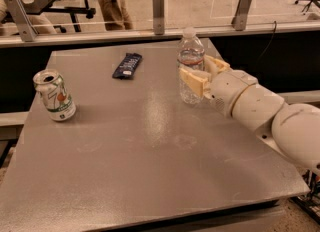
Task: Place water bottle upright
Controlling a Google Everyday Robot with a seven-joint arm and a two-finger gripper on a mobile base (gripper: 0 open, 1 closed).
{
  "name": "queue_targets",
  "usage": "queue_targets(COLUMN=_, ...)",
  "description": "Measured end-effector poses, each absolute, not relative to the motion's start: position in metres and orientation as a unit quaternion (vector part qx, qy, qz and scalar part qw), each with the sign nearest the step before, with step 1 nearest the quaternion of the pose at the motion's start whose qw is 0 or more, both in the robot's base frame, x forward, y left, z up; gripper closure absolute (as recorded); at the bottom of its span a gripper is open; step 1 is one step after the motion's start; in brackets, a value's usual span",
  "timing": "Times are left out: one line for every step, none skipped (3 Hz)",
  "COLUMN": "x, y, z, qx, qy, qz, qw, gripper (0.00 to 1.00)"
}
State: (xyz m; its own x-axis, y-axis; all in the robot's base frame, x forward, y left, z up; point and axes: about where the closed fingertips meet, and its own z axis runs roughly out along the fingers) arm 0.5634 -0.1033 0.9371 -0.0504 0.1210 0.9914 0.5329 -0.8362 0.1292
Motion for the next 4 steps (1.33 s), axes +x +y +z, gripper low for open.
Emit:
queue_targets(x=0.5634, y=-0.105, z=0.9361, qx=-0.669, qy=-0.234, qz=-0.689, qw=0.149, gripper=0.22)
queue_targets(x=0.5638, y=-0.1067, z=0.9344, qx=-0.67, qy=-0.226, qz=-0.691, qw=0.148, gripper=0.01)
queue_targets(x=0.5651, y=-0.1102, z=0.9285, qx=-0.679, qy=-0.216, qz=-0.688, qw=0.136, gripper=0.0)
queue_targets(x=0.5651, y=-0.1102, z=0.9285, qx=-0.679, qy=-0.216, qz=-0.688, qw=0.136, gripper=0.0)
